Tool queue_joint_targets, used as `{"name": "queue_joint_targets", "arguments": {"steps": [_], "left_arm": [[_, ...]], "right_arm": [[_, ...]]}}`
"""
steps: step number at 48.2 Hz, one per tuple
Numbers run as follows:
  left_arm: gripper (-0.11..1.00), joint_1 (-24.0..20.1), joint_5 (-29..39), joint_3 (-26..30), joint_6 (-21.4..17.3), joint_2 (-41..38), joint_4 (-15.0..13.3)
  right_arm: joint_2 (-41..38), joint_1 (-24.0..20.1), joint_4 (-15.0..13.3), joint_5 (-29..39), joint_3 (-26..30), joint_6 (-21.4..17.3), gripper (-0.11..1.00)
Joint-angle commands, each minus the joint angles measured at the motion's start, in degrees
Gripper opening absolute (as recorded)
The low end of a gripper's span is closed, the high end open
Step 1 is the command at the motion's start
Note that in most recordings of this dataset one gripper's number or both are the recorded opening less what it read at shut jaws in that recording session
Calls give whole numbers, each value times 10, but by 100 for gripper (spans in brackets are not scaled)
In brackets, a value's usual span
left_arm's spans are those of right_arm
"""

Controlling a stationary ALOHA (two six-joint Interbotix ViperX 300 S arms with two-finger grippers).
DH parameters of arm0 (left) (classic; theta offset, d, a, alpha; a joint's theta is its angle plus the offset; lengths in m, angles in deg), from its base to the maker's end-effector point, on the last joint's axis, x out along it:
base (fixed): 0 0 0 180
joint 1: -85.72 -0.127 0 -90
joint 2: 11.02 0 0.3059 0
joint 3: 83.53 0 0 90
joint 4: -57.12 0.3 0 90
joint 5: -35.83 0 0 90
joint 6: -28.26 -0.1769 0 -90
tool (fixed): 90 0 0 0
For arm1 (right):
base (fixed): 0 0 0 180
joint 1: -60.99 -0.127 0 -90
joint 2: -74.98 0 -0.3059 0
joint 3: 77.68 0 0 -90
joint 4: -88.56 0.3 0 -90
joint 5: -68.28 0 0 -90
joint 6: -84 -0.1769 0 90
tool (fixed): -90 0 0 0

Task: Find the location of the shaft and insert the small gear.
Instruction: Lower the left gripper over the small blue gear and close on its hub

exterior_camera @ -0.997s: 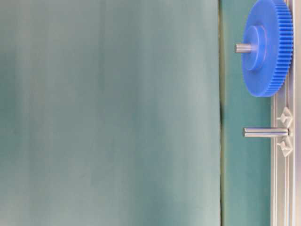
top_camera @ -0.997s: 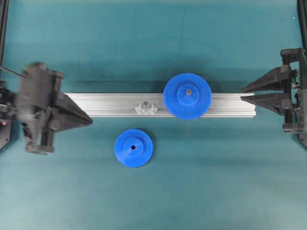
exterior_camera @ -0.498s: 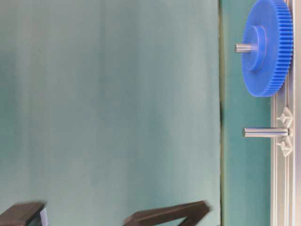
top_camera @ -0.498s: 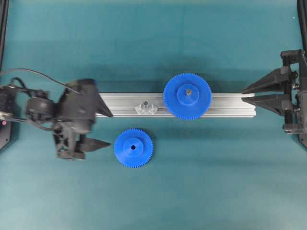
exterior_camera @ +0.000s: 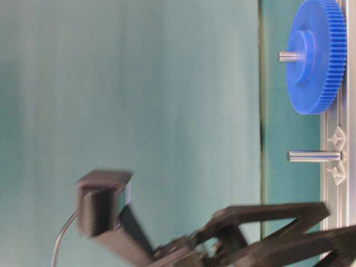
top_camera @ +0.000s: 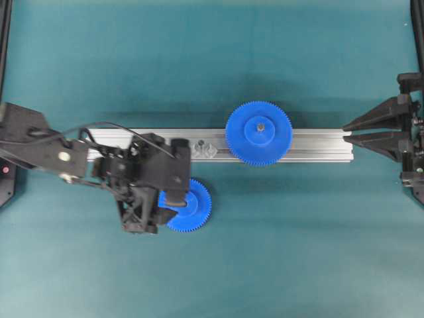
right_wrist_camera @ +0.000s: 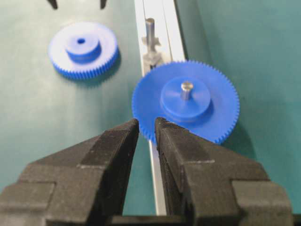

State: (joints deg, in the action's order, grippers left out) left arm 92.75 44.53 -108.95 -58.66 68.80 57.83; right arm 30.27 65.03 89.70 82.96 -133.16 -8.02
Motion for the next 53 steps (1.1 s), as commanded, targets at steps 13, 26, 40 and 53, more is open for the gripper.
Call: {"name": "queue_joint_targets", "arguments": {"steps": [13, 26, 40, 53], "left_arm": [[92, 5, 9, 54, -6, -62, 4], [92, 6, 47, 64, -20, -78, 5], [92, 6, 47, 64, -20, -91, 5], [92, 6, 48, 64, -18, -96, 5]], "right_arm": [[0, 3, 1, 2, 4, -4, 33], [0, 2, 1, 2, 1, -4, 33], [1, 4, 1, 1, -4, -4, 33], [2, 4, 1, 2, -4, -5, 33]]}}
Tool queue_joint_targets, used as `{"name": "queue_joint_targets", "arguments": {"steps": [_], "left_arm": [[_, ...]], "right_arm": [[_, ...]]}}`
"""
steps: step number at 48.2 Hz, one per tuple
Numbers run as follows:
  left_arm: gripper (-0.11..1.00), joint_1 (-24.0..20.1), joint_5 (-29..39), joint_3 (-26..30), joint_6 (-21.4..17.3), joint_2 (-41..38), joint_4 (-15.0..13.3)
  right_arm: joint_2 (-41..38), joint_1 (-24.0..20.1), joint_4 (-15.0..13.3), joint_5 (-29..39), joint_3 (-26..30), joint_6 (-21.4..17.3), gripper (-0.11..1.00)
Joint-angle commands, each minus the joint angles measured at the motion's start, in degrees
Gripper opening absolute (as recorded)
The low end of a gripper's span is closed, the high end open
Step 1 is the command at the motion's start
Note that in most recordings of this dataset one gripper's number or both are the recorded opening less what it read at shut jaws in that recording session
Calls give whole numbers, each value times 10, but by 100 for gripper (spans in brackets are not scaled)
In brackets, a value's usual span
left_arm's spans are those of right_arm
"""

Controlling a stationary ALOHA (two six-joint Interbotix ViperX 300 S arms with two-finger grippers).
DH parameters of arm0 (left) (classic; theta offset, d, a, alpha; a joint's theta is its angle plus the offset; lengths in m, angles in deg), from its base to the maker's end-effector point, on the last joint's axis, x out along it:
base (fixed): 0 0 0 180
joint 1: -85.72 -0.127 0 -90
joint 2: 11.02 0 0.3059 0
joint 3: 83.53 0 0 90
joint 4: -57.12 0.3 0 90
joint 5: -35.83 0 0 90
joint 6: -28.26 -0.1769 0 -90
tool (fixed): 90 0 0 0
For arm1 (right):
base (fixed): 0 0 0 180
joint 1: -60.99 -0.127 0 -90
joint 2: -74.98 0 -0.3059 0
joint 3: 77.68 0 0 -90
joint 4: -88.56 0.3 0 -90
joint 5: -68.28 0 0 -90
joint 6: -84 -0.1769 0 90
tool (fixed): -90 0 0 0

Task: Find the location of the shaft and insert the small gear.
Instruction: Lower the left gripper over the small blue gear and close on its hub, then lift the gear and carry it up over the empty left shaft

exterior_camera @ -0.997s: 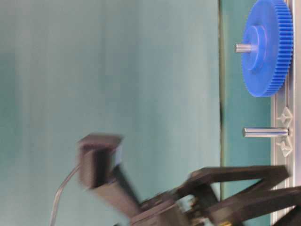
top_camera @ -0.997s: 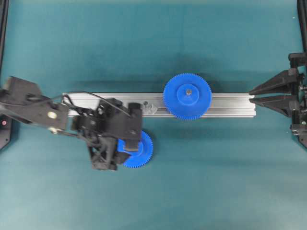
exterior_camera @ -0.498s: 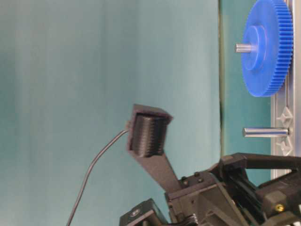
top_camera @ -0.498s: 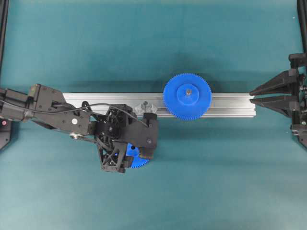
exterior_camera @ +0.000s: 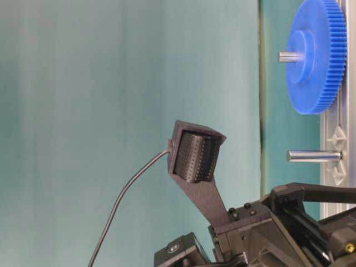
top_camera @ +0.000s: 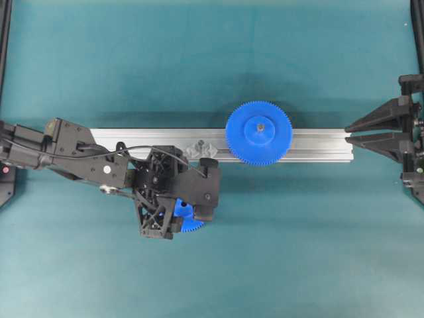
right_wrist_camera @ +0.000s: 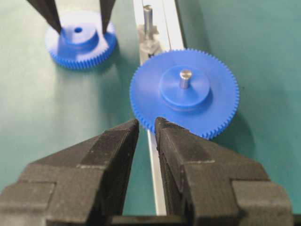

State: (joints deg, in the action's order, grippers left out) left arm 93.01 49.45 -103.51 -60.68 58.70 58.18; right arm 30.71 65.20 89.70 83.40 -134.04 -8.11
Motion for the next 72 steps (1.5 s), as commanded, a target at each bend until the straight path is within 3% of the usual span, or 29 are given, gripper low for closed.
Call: {"name": "queue_joint_targets", "arguments": {"steps": [1, 16, 27, 41, 57, 72], "left_arm": [[92, 4, -1, 10, 2, 5, 2], [87, 4, 21, 11, 4, 4, 2], [66, 3, 22, 18, 2, 6, 2], [66, -2, 34, 40, -6, 52, 2], [66, -54, 124, 91, -64, 148, 2], [66, -99, 124, 101, -128, 124, 2]], "right_arm": [[-3, 2, 1, -3, 5, -4, 33], [-3, 2, 1, -5, 5, -4, 33], [-3, 3, 1, -5, 5, -5, 33], [-3, 2, 1, -6, 2, -4, 33], [20, 16, 1, -7, -9, -4, 33], [34, 18, 1, 0, -14, -4, 33]]}}
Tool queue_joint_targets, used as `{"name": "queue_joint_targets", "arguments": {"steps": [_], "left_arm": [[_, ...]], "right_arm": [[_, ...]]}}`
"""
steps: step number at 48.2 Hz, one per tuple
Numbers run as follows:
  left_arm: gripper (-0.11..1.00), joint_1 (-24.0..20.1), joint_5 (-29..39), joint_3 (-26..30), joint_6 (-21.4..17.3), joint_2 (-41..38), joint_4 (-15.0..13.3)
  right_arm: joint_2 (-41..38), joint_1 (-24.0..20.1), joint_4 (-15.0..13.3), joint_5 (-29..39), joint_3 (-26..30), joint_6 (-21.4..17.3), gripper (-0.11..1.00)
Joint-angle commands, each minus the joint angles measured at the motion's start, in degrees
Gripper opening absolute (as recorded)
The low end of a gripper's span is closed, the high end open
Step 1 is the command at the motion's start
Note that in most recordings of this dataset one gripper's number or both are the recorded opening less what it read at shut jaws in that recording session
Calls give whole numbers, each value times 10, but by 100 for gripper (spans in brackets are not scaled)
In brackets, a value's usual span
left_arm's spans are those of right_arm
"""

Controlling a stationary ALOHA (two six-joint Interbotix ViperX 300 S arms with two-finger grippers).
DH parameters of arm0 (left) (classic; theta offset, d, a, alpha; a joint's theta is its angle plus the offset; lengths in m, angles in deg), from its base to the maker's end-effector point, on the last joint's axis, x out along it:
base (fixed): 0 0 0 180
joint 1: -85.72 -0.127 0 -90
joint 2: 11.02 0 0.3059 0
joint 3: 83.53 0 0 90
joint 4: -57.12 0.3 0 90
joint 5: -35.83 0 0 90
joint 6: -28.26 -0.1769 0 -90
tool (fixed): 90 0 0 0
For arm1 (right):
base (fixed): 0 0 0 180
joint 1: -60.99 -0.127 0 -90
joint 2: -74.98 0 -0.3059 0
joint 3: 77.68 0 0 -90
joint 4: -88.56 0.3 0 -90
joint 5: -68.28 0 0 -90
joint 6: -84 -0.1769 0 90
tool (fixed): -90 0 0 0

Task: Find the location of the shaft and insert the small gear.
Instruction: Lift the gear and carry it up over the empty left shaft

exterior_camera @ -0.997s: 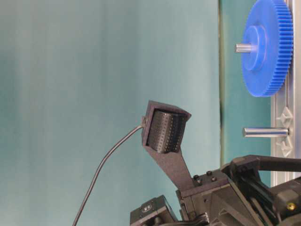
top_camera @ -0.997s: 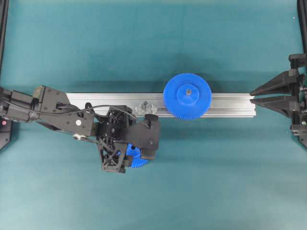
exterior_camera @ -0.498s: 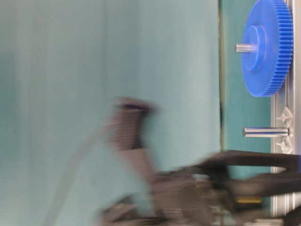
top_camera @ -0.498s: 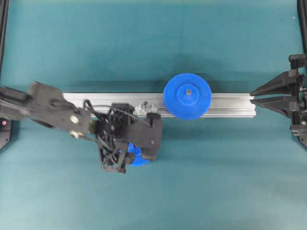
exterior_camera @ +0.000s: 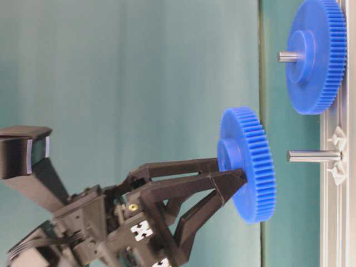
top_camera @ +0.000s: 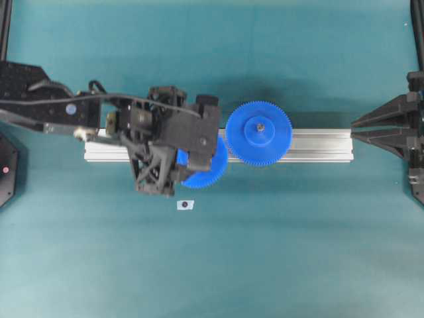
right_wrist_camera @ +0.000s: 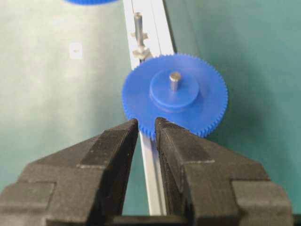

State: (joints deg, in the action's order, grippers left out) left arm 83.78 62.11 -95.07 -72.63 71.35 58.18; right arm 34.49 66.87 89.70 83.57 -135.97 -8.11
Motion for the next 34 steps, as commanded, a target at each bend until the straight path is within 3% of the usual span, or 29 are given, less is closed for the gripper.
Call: {"name": "queue_joint_targets", "arguments": {"steps": [1, 12, 34], "left_arm": [[66, -9, -3, 17, -12, -7, 2], [66, -17, -11, 24, -38, -47, 2], [66, -44, -6, 19, -40, -68, 2]], "right_arm": [[-4, 2, 1, -2, 5, -4, 33], [-2, 3, 1, -2, 4, -4, 33], [7, 8, 1, -2, -2, -4, 33]]}}
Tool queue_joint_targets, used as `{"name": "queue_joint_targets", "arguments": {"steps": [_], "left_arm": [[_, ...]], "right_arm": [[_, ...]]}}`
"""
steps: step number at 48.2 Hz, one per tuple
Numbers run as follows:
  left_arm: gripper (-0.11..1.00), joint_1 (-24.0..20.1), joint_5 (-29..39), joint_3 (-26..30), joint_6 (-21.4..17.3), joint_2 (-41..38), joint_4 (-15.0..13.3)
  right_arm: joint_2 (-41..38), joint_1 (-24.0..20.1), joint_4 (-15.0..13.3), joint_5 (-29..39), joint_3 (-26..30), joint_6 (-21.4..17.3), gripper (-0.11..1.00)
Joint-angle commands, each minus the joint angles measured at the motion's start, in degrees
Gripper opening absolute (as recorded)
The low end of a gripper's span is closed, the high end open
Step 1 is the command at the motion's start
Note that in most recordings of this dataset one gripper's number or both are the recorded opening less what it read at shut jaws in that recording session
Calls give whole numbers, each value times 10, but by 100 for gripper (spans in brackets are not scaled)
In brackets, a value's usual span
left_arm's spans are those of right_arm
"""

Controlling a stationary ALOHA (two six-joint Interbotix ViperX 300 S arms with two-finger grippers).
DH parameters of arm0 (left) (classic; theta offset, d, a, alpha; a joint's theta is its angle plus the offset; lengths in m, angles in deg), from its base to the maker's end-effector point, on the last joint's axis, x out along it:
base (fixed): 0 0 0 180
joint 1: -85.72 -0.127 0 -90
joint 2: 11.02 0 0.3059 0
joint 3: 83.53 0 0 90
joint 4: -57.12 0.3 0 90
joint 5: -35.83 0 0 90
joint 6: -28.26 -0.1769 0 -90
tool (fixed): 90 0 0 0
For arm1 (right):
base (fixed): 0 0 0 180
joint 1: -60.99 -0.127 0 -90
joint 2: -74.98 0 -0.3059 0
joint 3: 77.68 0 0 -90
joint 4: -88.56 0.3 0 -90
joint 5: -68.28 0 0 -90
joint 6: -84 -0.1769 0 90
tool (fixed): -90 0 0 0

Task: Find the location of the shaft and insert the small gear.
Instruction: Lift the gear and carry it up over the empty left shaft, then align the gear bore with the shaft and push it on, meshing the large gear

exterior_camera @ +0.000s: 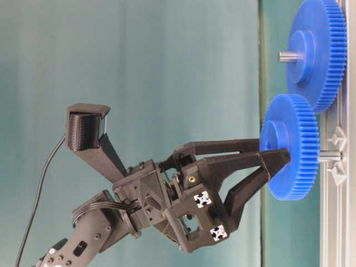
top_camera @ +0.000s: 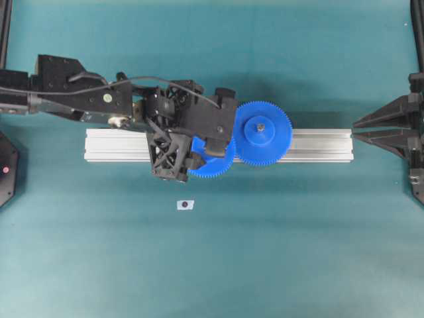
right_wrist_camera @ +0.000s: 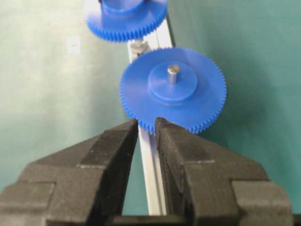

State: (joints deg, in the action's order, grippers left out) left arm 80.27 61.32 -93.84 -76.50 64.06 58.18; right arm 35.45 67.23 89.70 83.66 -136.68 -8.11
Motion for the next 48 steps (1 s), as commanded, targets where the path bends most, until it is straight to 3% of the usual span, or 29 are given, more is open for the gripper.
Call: {"name": "queue_joint_targets", "arguments": {"steps": [1, 48], "left_arm": [[66, -10, 4, 6, -1, 6, 2], [66, -23, 113, -4, -2, 18, 3]], "right_arm": [[-3, 4, 1, -3, 5, -4, 33], [-3, 5, 1, -5, 4, -5, 33]]}}
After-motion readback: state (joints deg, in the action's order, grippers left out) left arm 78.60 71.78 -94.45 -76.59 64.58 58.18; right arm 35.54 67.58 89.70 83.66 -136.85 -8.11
